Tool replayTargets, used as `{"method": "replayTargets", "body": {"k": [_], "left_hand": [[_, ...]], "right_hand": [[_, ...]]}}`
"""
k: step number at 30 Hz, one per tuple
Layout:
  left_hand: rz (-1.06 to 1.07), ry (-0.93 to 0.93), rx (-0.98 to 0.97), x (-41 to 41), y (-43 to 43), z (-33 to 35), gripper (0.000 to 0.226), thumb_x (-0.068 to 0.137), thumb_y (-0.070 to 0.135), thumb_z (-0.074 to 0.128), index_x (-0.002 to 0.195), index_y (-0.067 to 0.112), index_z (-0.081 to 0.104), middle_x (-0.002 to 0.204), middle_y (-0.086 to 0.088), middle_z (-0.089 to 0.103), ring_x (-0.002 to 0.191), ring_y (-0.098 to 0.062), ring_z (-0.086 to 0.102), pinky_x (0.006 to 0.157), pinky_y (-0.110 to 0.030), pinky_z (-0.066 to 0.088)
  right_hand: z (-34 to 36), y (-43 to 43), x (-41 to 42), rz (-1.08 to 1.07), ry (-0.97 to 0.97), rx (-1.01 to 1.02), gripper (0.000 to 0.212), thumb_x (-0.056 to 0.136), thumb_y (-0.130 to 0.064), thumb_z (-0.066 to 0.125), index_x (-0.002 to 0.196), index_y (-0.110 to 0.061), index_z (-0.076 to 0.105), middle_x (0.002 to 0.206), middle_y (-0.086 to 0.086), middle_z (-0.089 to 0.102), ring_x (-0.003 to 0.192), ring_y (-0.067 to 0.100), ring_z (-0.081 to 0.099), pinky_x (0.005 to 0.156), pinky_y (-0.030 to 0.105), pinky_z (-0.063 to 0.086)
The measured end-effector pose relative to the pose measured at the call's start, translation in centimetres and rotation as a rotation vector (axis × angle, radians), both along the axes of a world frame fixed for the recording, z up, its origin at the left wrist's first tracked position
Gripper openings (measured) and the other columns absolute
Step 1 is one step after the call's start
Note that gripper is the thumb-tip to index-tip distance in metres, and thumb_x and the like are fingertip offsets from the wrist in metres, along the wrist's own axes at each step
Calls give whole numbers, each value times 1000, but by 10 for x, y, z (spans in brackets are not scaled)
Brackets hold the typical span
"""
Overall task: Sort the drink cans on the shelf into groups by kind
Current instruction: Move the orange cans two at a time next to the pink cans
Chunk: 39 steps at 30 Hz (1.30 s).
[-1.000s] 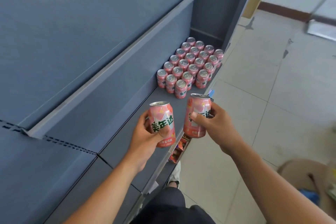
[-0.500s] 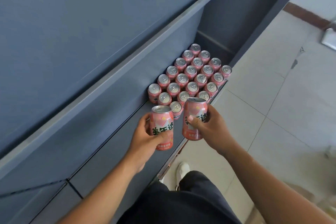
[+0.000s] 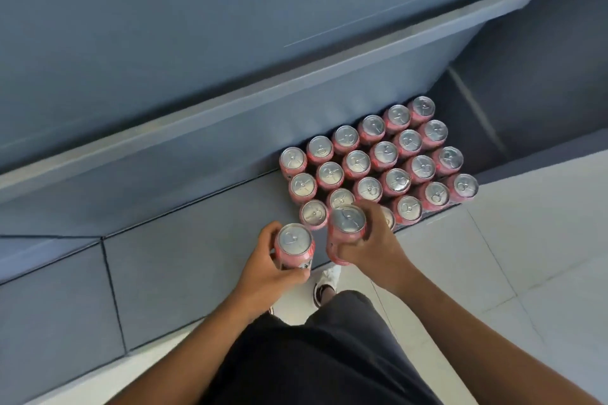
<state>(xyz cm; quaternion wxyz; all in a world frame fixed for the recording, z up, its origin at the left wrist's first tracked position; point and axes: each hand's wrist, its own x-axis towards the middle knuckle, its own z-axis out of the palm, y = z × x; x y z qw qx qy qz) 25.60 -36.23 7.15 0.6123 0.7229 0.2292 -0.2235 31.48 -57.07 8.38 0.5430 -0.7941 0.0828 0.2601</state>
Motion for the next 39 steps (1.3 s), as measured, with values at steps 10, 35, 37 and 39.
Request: {"method": "replayTargets", "body": {"k": [10, 35, 37, 39], "left_hand": [[-19, -48, 176, -4, -57, -51, 59, 67, 21, 88, 112, 31, 51, 110, 10, 61, 101, -4, 60, 79, -8, 46], [-110, -45, 319, 5, -63, -99, 74, 75, 28, 84, 134, 28, 40, 131, 7, 52, 117, -13, 54, 92, -28, 45], [-165, -52, 348, 3, -56, -88, 77, 77, 36, 83, 139, 29, 38, 137, 9, 49, 123, -10, 50, 96, -28, 44], [-227, -76, 432, -3, -46, -75, 74, 81, 43, 78, 142, 30, 37, 143, 10, 46, 130, -11, 46, 102, -31, 43]], "right_hand": [[-50, -32, 8, 335, -160, -257, 62, 73, -25, 81, 124, -28, 45, 110, -12, 63, 100, 15, 61, 82, 42, 55], [-94, -38, 18, 717, -709, -846, 72, 72, -61, 70, 125, -14, 57, 129, 7, 57, 119, 32, 50, 100, 50, 37], [-84, -34, 21, 725, -757, -783, 62, 80, -58, 66, 123, -12, 62, 129, 8, 60, 118, 33, 55, 98, 49, 41], [-74, -28, 25, 726, -815, -741, 56, 83, -53, 65, 120, -10, 65, 127, 9, 63, 116, 34, 58, 96, 46, 44]]}}
